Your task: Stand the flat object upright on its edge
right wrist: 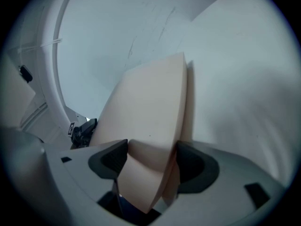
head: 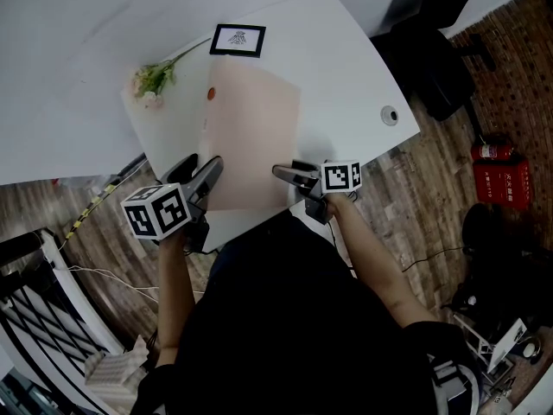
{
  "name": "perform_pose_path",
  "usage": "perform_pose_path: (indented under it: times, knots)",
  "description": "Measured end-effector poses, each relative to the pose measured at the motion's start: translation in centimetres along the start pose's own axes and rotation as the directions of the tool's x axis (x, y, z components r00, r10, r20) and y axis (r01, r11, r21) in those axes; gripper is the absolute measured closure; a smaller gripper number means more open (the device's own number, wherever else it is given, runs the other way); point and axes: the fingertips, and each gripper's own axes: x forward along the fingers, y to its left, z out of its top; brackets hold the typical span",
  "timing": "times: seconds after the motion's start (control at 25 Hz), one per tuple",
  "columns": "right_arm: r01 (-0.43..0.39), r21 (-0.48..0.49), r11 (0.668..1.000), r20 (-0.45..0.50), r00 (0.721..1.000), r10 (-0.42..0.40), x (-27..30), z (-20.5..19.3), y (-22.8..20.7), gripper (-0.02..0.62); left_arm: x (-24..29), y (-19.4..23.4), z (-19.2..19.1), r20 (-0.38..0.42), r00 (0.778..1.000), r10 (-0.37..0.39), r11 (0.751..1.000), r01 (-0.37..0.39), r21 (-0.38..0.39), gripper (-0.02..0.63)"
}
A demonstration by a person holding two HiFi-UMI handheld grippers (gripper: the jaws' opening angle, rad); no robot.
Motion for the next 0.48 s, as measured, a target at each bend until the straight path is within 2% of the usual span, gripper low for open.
perform_pose_path:
  times: [0.2,0.48]
  knots:
    - [0.009,0.005,1.0,0.017,1.0,-0.009,-0.4,0.0,-0.1,0.282,0.2,-0.9,0.0,-0.021,1.0,0.016,0.998,-0.015,0.066,0.327]
    - [0.086,-0.115,0.99,0.023,0.996,-0.084,-1.6,0.5,0.1,0.281,0.5,-2.0,-0.1,-0.044,0.999,0.025,0.993,-0.02,0.117,0.327]
